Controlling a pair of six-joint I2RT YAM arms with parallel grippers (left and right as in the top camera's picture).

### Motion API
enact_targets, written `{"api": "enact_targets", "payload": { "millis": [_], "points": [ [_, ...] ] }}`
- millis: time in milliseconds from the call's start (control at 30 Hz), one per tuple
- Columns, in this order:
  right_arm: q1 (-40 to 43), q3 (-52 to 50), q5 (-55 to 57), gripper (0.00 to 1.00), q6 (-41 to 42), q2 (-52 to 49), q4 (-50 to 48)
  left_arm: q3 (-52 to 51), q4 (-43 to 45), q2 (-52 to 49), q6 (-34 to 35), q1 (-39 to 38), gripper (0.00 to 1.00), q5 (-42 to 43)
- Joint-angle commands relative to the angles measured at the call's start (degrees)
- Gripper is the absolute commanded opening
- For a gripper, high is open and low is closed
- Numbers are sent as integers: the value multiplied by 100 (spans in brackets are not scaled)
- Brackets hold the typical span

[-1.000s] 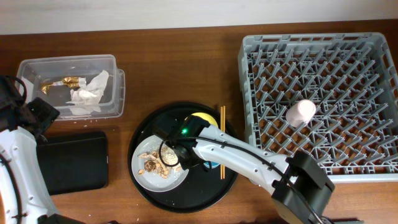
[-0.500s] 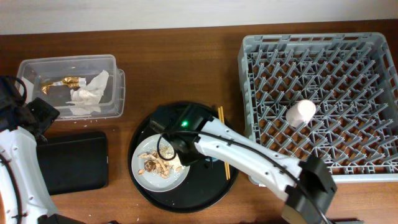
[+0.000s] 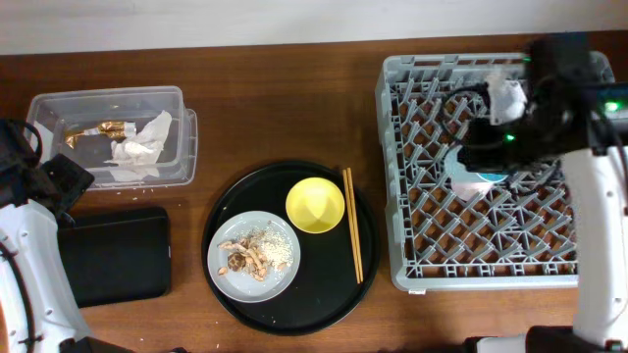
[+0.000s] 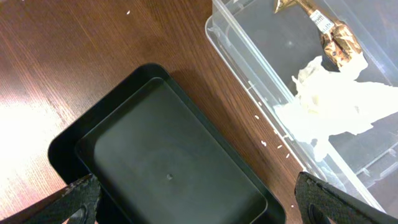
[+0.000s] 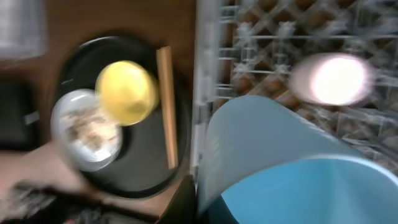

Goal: Sort waste into correct bins and load items into the dishwasher rack
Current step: 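Place the blue cup in the dish rack beside the pink cup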

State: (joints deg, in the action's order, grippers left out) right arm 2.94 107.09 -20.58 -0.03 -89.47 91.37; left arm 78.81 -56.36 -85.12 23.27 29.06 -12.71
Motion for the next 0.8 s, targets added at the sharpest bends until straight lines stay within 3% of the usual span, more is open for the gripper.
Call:
{"api": "enact_targets", "payload": {
  "millis": [0,67,133,300,600,767],
  "points": [
    [1298,-964,-3237,4,-2162,-177,39,15,9,50,28,9,99,-59],
    [1934,-1899,-4522,4,-3034,-278,129,15,9,50,28,11,99,-59],
    [2199,-2763,-4990,4,-3755,-343,111,15,9,50,28,9,99,-59],
    [2258,-4063,-5313,4,-4155,-800,-361,15,9,50,28,9,99,-59],
    [2378,-4428,-5241,5,-4157,-1718,-662,15,9,50,28,9,99,-59],
    [2651,-4424,-4771,20,-4153,-1609,-612,15,9,50,28,9,99,-59]
  ]
}}
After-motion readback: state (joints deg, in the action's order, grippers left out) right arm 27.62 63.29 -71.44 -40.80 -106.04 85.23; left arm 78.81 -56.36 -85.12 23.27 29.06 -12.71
